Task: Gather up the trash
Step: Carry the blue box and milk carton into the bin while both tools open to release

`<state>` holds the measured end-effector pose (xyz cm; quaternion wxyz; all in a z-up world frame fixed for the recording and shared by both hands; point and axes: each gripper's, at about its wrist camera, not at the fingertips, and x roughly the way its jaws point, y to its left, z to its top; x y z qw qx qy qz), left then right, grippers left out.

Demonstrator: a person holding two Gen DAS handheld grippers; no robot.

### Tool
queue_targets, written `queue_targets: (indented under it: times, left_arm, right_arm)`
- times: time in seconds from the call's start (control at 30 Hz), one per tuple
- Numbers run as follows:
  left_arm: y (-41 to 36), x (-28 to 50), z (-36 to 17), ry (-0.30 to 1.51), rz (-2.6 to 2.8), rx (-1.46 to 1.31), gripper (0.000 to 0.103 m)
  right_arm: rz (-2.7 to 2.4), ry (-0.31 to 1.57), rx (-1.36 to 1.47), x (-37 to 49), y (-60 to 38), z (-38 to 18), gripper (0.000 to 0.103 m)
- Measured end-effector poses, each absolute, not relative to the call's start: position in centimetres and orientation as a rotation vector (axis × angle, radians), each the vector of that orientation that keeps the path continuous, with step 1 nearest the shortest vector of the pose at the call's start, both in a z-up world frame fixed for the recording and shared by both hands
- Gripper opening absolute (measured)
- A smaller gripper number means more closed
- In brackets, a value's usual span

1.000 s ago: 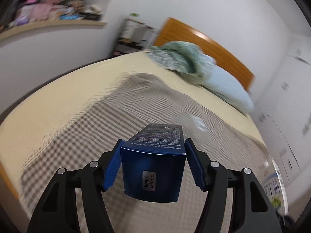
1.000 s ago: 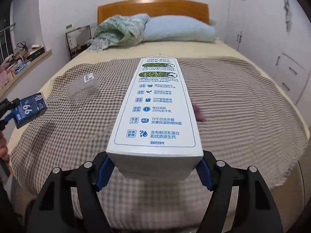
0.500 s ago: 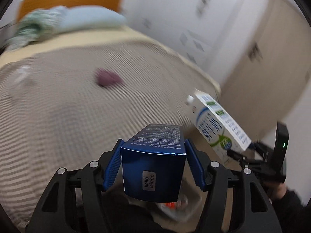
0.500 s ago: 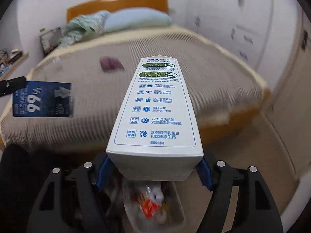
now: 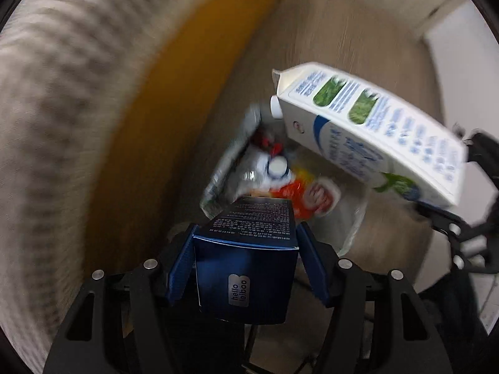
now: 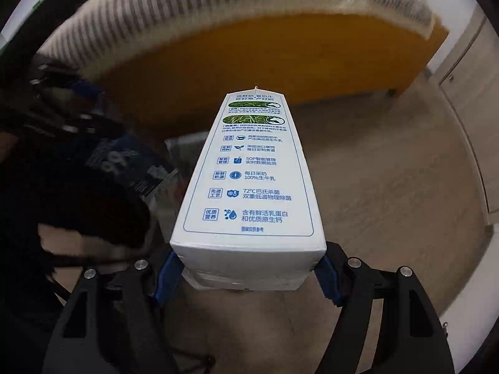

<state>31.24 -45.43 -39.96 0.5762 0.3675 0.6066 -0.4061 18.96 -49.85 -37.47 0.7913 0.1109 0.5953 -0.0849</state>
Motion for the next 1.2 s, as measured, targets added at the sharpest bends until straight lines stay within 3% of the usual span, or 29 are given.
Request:
queue_targets:
  times: [0.1,0.23,0.43,0.63,0.7,0.8,0.97,1.2]
  left_arm:
    - [-46.7,31.6,-44.0,1.518,-0.926,0.866,0.061]
    - [-48.5,31.3,-45.5,1.433,-0.946,0.933,0.061]
    - [-48.7,32.6,-50.4,1.53,-0.872,1.05,0.067]
    - [-47.5,35.4,-43.5,1.378,-0.843,0.876,0.075]
    - [-45.8,36.5,-39.8,1.336,-0.879,0.734,0.082]
    - [-43.4,37.9,-36.5,1.308,-0.879,0.542,0.084]
    - [-39.6,39.3,-36.4,1.41,-0.796,0.402,0.084]
    - [-37.9,40.8,-35.4,1.377,-0.751,0.324,0.084]
  right_arm:
    - [-0.153,1.353,0.23,19.1,-49.9,-39.5,0.07]
    - [-0.084,1.456,0.219,19.9,-49.5,-41.7,0.07]
    - [0.033,1.586,0.151,23.5,-48.4,-43.1,0.071]
    - [-0.009,1.643,0.209,29.4,-50.3,-44.8,0.071]
    - [-0.023,1.629,0.231,31.5,-51.1,-45.1,0.071]
    - [-0.042,1.623,0.241,34.6,-51.9,-46.1,0.071]
    - [-0.079,1.587,0.154,38.4,-50.3,-45.8,0.071]
    - [-0.074,1.627,0.027,39.5,-47.9,-46.8,0.071]
